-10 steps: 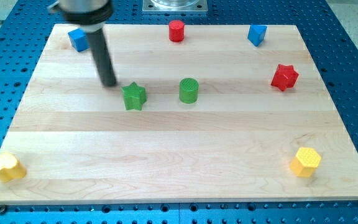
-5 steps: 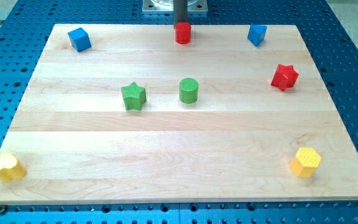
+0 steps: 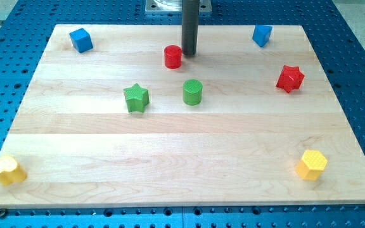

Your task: Place the red circle above the green star

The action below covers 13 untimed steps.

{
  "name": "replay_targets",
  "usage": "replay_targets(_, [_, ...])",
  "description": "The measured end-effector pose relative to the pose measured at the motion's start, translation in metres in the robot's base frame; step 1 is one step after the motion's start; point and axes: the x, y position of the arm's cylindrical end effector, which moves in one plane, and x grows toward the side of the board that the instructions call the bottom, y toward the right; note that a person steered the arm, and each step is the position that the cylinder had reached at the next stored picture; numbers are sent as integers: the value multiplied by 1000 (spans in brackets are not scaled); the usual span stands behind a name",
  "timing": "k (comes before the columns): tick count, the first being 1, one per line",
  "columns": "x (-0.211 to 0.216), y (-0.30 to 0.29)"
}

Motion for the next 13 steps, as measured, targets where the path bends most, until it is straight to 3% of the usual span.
replay_targets(1, [0,-39])
replay_targets(2, [36,-59])
replay_targets(5, [64,-13])
replay_targets(7, [34,14])
replay_targets(9, [29,122])
replay_targets(11, [96,118])
replay_targets(13, [105,71])
